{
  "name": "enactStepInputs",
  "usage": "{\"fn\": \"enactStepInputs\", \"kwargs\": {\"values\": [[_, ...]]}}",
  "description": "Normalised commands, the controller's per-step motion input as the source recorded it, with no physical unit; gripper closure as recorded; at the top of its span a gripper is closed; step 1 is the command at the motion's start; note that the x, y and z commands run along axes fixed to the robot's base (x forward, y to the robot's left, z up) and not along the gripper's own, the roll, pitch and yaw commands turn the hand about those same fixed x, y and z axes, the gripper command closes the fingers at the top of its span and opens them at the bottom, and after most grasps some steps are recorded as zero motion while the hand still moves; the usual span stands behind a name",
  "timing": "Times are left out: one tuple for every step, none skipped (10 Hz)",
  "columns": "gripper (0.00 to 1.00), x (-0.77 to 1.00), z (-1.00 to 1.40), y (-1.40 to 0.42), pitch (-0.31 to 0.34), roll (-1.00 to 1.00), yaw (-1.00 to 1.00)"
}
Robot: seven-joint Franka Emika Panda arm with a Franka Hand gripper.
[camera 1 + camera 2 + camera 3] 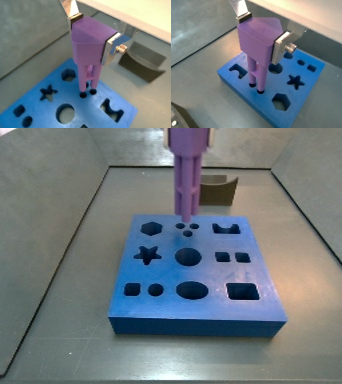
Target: Insert the 3 prong object.
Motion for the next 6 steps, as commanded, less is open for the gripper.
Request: {"fn": "enactStepInputs", "kwargs": {"values": [[1.0,0.0,-0.47,0.0,0.0,0.12,-0.18],[1.0,0.0,-0.43,0.0,0.0,0.12,0.0],[1.0,0.12,-0.45,0.0,0.0,0.1,0.0],[1.0,0.29,-0.44,-0.07,0.0,0.07,0.01],[1.0,0.3,-0.37,-0.15,0.007,0.13,0.13],[1.0,0.06,-0.29,-0.22,0.0,0.16,0.25]]}}
